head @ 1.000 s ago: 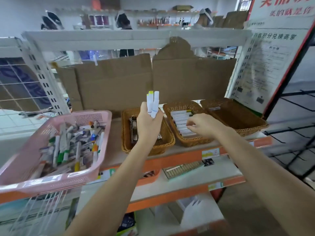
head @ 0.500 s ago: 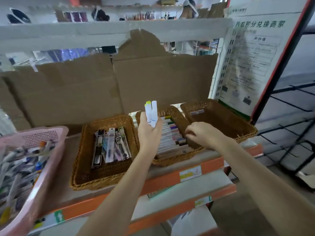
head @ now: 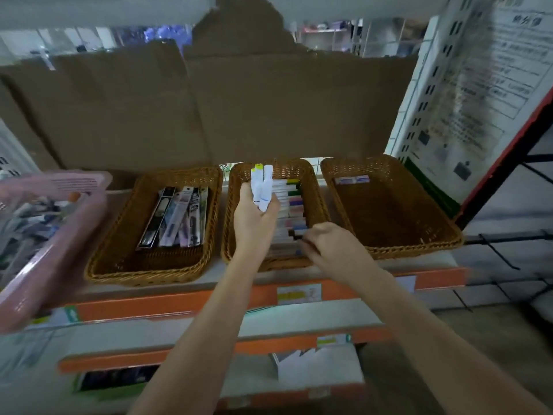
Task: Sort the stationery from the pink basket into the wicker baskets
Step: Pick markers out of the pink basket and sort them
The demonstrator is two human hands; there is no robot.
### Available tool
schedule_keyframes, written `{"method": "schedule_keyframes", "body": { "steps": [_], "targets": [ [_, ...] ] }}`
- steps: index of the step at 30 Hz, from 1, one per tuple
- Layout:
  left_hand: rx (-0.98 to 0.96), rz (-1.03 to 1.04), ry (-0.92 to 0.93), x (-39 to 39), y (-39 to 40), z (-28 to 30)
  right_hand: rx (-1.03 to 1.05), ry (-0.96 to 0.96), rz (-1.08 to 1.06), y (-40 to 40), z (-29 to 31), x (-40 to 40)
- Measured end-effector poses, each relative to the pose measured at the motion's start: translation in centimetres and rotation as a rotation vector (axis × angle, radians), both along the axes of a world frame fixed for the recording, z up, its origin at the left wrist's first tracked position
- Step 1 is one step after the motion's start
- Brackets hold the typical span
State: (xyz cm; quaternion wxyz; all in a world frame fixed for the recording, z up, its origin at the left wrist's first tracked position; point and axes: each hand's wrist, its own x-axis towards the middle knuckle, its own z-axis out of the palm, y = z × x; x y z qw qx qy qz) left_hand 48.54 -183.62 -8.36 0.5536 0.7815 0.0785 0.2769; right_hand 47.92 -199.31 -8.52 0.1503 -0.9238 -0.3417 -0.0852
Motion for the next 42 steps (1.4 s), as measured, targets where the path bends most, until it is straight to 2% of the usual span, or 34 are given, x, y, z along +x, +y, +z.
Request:
{"method": "schedule_keyframes", "body": {
  "steps": [3,7,14,17,22,29,34,42],
  "targets": [
    [0.055,0.012,0.034,0.3,0.5,-0.1,0.083,-0.032,0.050,0.4,-1.0,-0.5],
    [0.188,-0.016,0.093,2.6,2.0,0.8,0.212,-0.180,-0.001,0.8,-2.2,-0.8],
    [0.849,-0.202,0.170,9.9,4.8,0.9,0.318,-0.302,-0.081,1.6,-4.0,-0.6],
    [1.137,-0.299,0.293,13.2,5.4,0.6,0.331,-0.325,-0.113,1.7,-4.3,-0.7],
    [1.329,-0.422,0.351,17.4,6.2,0.1,0.353,-0.360,-0.129,1.7,-4.7,-0.6],
    [1.283,-0.451,0.288,18.9,6.5,-0.2,0.373,-0.415,-0.144,1.9,-5.2,-0.4],
    [1.174,-0.549,0.382,18.5,6.9,-0.2,0.368,-0.413,-0.154,2.0,-5.4,-0.3],
    [0.837,-0.566,0.495,16.9,6.7,-0.1,0.362,-0.407,-0.150,1.9,-5.3,-0.3]
  ]
}}
